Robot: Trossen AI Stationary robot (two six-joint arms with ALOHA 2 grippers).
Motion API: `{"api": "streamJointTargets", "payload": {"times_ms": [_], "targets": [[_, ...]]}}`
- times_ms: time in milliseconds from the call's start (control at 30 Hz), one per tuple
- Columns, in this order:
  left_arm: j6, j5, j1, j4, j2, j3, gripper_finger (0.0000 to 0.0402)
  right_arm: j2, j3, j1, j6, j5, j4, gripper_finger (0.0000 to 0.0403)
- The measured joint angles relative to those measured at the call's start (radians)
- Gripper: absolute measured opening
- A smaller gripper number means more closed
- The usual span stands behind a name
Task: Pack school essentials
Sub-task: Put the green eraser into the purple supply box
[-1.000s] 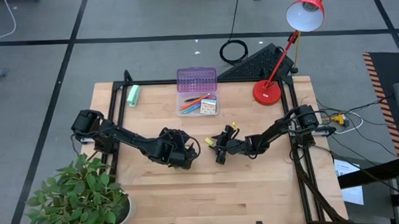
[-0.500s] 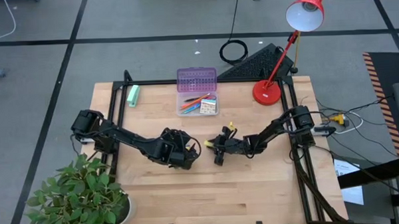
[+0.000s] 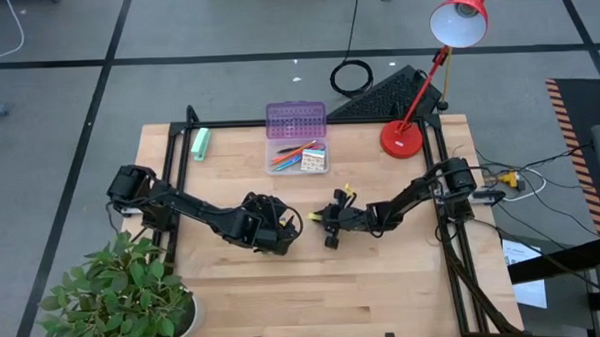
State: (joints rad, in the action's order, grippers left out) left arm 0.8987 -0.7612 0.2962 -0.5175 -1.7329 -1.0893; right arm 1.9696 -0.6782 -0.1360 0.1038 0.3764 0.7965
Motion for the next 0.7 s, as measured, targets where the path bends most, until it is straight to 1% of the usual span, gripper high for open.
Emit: {"api": "streamJointTargets", "payload": {"times_ms": [200, 333, 467, 633, 700], "targets": [[-0.003, 0.000, 0.002, -0.003, 0.000, 0.000, 0.0372, -0.092, 0.004, 0.028, -0.068, 0.008, -0.044, 0.0081], [-0.004, 0.000, 0.009, -0.004, 0.000, 0.000, 0.0372, -0.165, 0.003, 0.071, -0.137, 0.009, -0.105, 0.0081], [-0.002, 0.000, 0.016, -0.003, 0.000, 0.000, 0.0372, -0.247, 0.002, 0.127, -0.226, 0.007, -0.117, 0.0081], [0.012, 0.000, 0.015, 0.004, 0.000, 0.000, 0.0372, -0.323, 0.002, 0.222, -0.359, -0.053, -0.102, 0.0081], [0.010, 0.000, 0.015, 0.017, 0.000, 0.000, 0.0372, -0.336, 0.002, 0.267, -0.406, -0.096, -0.083, 0.0082]]}}
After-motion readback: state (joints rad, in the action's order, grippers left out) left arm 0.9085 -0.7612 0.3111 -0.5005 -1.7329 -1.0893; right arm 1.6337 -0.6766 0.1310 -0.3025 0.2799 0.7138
